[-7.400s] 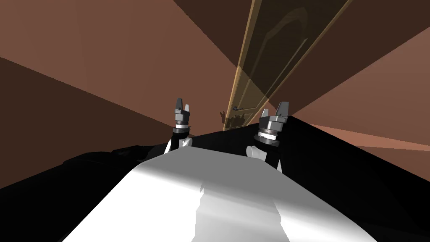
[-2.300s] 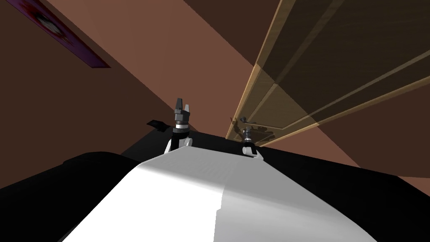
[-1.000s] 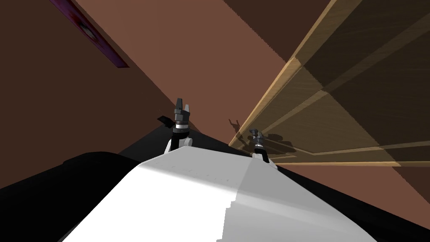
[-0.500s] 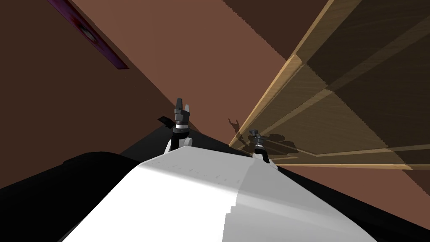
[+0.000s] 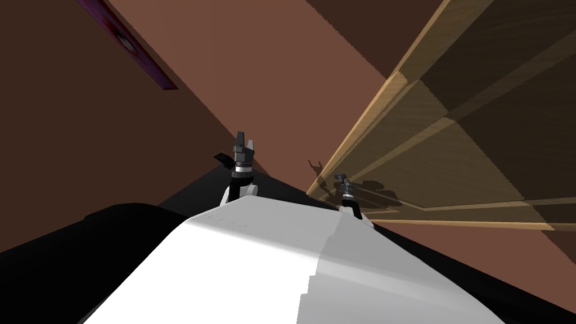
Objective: Pull the door open
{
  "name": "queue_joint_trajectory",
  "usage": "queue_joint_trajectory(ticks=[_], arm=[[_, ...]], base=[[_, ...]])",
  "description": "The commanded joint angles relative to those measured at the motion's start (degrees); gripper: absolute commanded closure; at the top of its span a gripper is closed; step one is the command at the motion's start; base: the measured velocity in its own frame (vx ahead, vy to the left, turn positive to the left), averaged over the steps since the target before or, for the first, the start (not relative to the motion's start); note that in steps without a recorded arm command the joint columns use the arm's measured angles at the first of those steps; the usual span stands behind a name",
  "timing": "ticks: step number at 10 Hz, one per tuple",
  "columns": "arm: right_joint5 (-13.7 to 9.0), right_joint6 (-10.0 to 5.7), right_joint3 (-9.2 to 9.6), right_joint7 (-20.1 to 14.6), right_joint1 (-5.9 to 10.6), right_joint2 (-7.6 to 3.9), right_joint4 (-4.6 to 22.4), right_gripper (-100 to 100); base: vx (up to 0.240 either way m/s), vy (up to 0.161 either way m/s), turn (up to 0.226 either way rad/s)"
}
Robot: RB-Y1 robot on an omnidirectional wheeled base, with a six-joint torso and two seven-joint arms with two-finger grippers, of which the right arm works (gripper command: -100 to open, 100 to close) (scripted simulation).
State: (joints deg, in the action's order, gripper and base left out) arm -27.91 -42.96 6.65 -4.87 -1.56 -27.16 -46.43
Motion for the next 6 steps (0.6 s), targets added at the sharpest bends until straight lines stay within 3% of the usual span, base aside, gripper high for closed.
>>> queue_joint_trajectory(ticks=[1,6], arm=[[0.1,-0.45,0.99,-0.6,-0.96,-0.63,-0.7,100],[0.4,-2.4,4.29,-3.2,-3.43,-3.32,-2.4,100]], base=[[-0.198,-0.025,0.111],[-0.2,-0.046,0.107]])
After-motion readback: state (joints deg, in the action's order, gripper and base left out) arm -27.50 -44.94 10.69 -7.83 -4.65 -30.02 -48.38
